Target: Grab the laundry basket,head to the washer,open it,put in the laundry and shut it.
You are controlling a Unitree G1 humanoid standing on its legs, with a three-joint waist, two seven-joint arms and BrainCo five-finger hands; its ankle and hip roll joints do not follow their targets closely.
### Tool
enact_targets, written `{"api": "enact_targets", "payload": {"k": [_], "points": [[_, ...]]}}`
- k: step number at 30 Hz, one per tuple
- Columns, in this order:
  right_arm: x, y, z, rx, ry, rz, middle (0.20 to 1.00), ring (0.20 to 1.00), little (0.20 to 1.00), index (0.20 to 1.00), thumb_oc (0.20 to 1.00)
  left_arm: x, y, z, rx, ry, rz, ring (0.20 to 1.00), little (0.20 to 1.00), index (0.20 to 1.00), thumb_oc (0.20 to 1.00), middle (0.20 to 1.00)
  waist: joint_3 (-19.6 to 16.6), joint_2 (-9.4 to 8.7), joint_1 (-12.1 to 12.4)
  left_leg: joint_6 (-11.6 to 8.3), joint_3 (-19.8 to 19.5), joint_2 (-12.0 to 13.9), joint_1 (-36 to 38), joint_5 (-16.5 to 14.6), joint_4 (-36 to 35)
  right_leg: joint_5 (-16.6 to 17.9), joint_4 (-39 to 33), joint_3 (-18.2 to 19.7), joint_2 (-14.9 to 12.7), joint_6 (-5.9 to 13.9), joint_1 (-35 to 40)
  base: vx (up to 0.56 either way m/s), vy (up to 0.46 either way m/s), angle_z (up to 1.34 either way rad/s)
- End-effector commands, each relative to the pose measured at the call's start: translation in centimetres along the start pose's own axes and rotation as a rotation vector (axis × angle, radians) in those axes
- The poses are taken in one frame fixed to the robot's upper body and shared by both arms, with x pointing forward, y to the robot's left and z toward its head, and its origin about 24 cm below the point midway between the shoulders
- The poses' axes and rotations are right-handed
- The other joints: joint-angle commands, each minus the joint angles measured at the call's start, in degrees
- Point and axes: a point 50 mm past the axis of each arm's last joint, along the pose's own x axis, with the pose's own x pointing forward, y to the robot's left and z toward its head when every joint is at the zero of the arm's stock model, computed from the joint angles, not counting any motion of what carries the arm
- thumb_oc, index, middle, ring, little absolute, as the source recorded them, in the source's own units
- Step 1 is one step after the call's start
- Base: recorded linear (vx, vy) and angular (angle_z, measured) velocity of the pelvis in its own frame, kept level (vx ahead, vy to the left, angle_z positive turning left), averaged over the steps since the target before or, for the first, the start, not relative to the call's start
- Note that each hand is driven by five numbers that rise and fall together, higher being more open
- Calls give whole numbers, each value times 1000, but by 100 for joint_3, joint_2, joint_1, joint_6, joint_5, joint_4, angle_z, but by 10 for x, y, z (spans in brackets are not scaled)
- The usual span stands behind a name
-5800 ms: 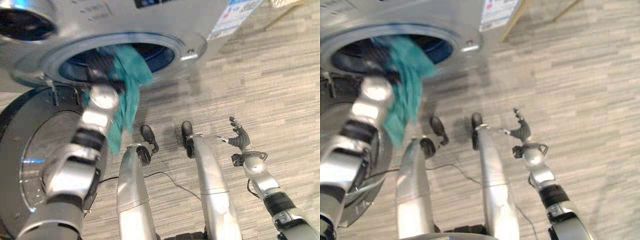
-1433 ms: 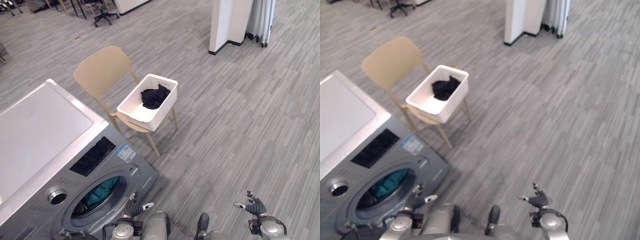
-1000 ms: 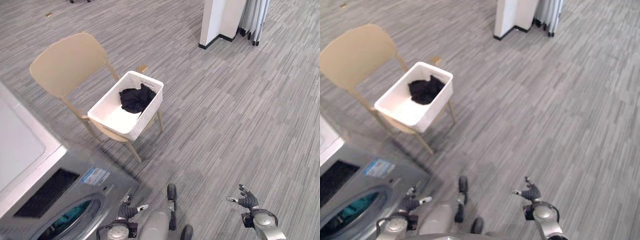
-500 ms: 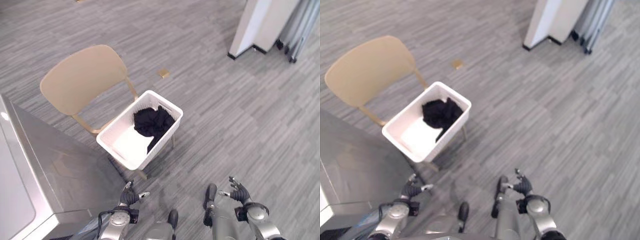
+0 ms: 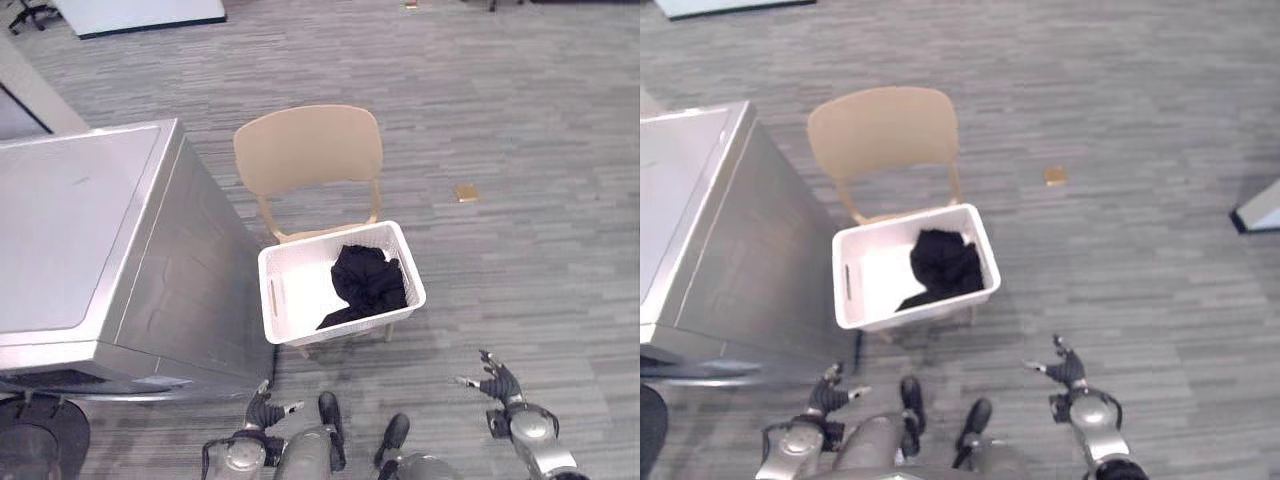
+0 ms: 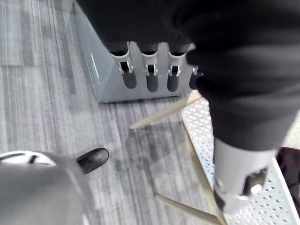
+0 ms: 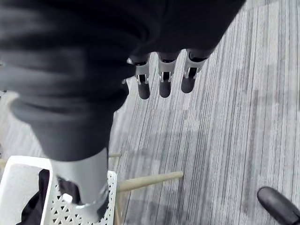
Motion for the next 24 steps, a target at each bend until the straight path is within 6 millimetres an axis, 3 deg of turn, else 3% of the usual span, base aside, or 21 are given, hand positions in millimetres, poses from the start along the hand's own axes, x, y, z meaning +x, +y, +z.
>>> {"api": "enact_targets", "payload": {"k": [1,4,8,9,10,12,13,14,16,17,24], "points": [[-2,-11,18,-59,-107,-30,1000,1000,1000,1000,1000,0,15,0,-17,-8,52,1000,1000,1000,1000,1000,-287,202,-26,47,-618,-100,431,140,-105,-501,680,100,-640,707,331,166,171,-73],[-1,-13,32,-92,-169,-34,1000,1000,1000,1000,1000,-3,24,-7,-19,17,83,1000,1000,1000,1000,1000,-337,130,109,194,-714,-229,621,1,-146,-555,1172,101,-813,789,341,131,185,-24],[0,-16,63,-181,-296,-30,1000,1000,1000,1000,1000,-6,39,-10,-6,23,134,1000,1000,1000,1000,1000,-221,134,226,395,-931,-329,789,-115,-138,-261,2347,342,-1136,990,-69,43,137,16],[-1,-16,71,-201,-333,-27,1000,1000,1000,1000,1000,-6,42,-10,-4,23,144,1000,1000,1000,1000,1000,-195,160,235,449,-977,-314,763,-2,-163,-159,2532,504,-1090,924,-277,4,43,71],[-4,-15,81,-224,-383,-11,1000,1000,1000,1000,1000,-6,43,-8,10,12,145,1000,1000,1000,1000,1000,-166,177,163,452,-1240,-345,862,19,-224,-341,2637,1073,-756,816,-505,22,-11,89],[-5,-15,88,-234,-411,5,1000,1000,1000,1000,1000,-5,39,-8,20,8,131,1000,1000,1000,1000,1000,-148,155,47,415,-1573,-422,919,53,-263,-499,2194,1627,-374,767,-626,86,-51,106],[-5,-15,89,-234,-411,5,1000,1000,1000,1000,1000,-5,39,-8,20,8,131,1000,1000,1000,1000,1000,-162,160,44,412,-1576,-414,899,63,-263,-475,2167,1622,-365,764,-634,79,-98,107],[0,-15,98,-286,-433,3,1000,1000,1000,1000,1000,-4,36,-15,44,50,124,1000,1000,1000,1000,1000,-138,91,41,381,-1715,-480,883,42,-285,-306,1506,1840,-310,763,-681,48,-75,111],[2,-14,99,-288,-432,11,1000,1000,1000,1000,1000,-5,39,-13,49,31,129,1000,1000,1000,1000,1000,-130,51,86,363,-1859,-516,859,24,-224,-296,1244,1861,-305,806,-518,44,-123,95],[4,-7,104,-367,-439,45,1000,1000,1000,1000,1000,-5,37,-15,43,38,120,1000,1000,1000,1000,1000,-190,-18,185,334,-1905,-540,812,28,-236,-233,1010,1778,-309,791,-423,28,-118,89],[19,-7,108,-651,-415,41,1000,1000,1000,1000,1000,-9,36,-26,50,75,107,1000,1000,1000,1000,1000,-261,-47,450,175,-2130,-484,790,245,-511,-123,475,1464,-225,711,-142,37,-88,32]]}}
